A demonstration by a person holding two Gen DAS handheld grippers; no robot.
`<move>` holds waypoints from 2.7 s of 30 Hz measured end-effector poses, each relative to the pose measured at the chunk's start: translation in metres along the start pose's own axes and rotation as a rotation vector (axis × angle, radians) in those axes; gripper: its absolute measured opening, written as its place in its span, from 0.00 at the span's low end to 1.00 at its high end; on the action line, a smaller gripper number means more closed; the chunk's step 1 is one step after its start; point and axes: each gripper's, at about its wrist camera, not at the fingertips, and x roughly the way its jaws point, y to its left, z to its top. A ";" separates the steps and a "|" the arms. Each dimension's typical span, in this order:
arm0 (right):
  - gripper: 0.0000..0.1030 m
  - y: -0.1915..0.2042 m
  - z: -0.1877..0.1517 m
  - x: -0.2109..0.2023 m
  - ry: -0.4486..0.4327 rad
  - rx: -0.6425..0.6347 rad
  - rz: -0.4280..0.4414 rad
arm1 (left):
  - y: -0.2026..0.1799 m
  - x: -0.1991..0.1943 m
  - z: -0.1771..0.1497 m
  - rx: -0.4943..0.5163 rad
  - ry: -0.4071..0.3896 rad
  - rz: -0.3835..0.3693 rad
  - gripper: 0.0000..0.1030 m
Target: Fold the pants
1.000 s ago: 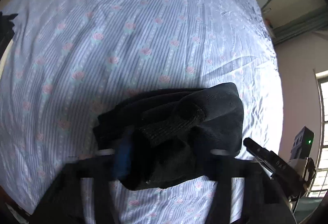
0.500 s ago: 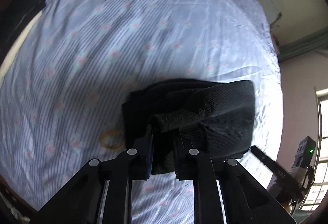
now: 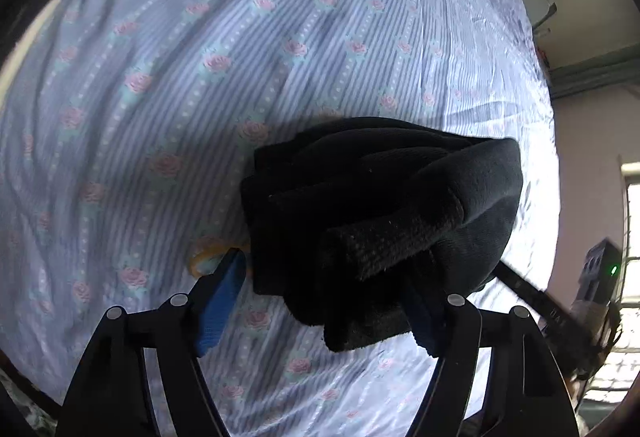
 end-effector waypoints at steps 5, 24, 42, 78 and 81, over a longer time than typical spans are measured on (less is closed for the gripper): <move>0.68 0.011 -0.004 0.002 0.015 -0.023 0.015 | 0.003 0.010 0.003 -0.078 0.038 -0.126 0.33; 0.70 0.004 -0.014 0.009 -0.060 -0.044 -0.184 | -0.001 -0.039 0.011 -0.071 -0.149 -0.055 0.22; 0.70 0.033 0.008 -0.043 -0.081 -0.279 -0.074 | 0.022 -0.006 -0.006 0.009 -0.081 0.028 0.58; 0.51 0.040 0.039 0.060 0.123 -0.120 0.071 | 0.052 0.029 0.001 -0.151 0.003 -0.235 0.50; 0.48 0.048 0.032 0.035 0.073 -0.167 0.059 | 0.039 0.015 -0.004 -0.123 -0.013 -0.229 0.48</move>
